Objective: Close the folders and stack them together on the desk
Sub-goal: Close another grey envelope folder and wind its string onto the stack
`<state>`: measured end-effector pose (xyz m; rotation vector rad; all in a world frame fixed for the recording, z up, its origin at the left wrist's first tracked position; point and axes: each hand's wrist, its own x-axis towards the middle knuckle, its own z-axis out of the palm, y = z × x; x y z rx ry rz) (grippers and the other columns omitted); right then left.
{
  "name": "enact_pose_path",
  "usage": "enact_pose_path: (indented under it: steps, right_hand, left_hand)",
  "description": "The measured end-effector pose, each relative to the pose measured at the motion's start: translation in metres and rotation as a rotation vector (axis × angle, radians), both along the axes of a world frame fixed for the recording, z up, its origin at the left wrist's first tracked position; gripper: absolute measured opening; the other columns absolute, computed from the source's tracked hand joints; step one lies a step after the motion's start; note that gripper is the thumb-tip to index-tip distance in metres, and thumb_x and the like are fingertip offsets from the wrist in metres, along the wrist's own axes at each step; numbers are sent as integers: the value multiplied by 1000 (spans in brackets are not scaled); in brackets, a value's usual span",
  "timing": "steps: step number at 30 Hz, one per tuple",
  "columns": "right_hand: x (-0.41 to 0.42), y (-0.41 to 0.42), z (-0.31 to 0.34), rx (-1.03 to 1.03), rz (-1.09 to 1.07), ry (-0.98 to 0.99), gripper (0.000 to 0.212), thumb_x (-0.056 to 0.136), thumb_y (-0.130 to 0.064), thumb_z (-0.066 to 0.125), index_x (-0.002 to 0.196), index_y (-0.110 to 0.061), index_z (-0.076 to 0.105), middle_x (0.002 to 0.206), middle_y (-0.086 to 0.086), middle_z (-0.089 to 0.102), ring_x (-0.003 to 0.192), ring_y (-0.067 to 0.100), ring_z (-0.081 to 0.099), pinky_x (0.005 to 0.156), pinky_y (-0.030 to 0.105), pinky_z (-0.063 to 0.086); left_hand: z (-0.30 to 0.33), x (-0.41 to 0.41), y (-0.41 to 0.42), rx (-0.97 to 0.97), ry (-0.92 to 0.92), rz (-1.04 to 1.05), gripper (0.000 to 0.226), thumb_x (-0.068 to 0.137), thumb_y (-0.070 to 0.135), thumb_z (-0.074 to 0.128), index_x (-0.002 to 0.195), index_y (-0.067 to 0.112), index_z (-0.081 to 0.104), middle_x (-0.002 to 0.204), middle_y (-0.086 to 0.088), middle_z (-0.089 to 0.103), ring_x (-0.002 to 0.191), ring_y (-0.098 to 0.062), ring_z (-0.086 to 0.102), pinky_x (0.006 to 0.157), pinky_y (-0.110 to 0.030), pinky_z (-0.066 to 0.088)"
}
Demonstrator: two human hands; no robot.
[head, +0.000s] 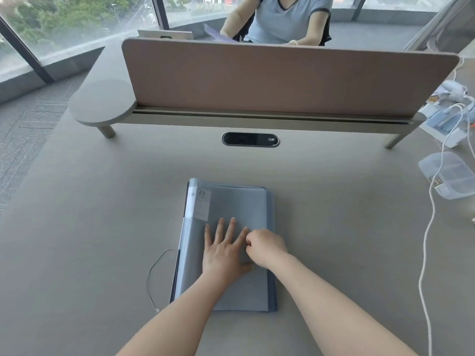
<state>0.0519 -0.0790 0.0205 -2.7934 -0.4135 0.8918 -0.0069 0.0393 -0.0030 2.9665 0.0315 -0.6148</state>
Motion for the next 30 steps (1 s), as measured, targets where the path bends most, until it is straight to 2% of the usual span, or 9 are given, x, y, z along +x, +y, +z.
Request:
enact_pose_path:
  steps: [3,8,12,16,19,22,27,30]
  right_hand:
    - [-11,-6,-2,-18,15,-13,22,91,-20,47,99,-13,66,105,12,69,99,34,64,69,29,39]
    - [-21,-31,-5,39,-122,-20,23,90,-21,47,87,-13,69,98,12,72,94,33,66,67,30,42]
    - [-16,-53,-5,44,-239,44,21,88,-23,50,81,-17,69,92,6,73,79,29,61,62,26,38]
    - [-3,-62,-7,53,-319,56,28,90,-27,51,62,-22,51,80,1,65,76,27,57,62,27,39]
    - [11,-60,-5,62,-324,14,23,92,-26,48,70,-23,52,93,2,69,77,24,55,64,28,40]
    - [24,-53,-5,63,-297,-5,19,92,-26,46,78,-22,57,97,3,71,78,25,55,65,29,43]
    - [35,-38,-9,80,-257,-6,16,92,-25,46,79,-21,54,101,6,70,90,29,62,67,29,39]
    - [37,-31,-11,97,-235,-6,16,92,-26,46,79,-22,54,102,5,70,93,29,63,68,30,44]
  left_hand:
    - [0,0,-1,3,-2,3,94,77,79,44,153,43,3,167,1,-9,152,-31,-13,115,-59,-15]
    - [0,-1,0,30,11,5,95,79,77,45,153,43,-2,166,3,-13,151,-29,-15,116,-59,-15]
    - [2,-1,0,30,22,7,94,80,75,47,153,44,-3,166,3,-13,151,-29,-16,117,-59,-14]
    - [3,0,-1,36,29,7,95,80,75,47,153,44,-5,166,4,-15,151,-28,-18,116,-59,-15]
    - [3,0,-1,31,29,12,96,79,75,48,153,44,-4,166,4,-14,151,-28,-17,116,-59,-15]
    - [3,0,-1,32,27,11,96,78,76,48,153,45,-4,166,4,-14,151,-28,-17,116,-59,-14]
    - [2,1,0,19,22,19,97,77,76,50,153,45,-2,166,4,-13,151,-28,-16,116,-58,-16]
    - [2,1,0,10,17,23,96,77,76,50,153,45,-1,166,4,-12,151,-28,-16,116,-58,-16]
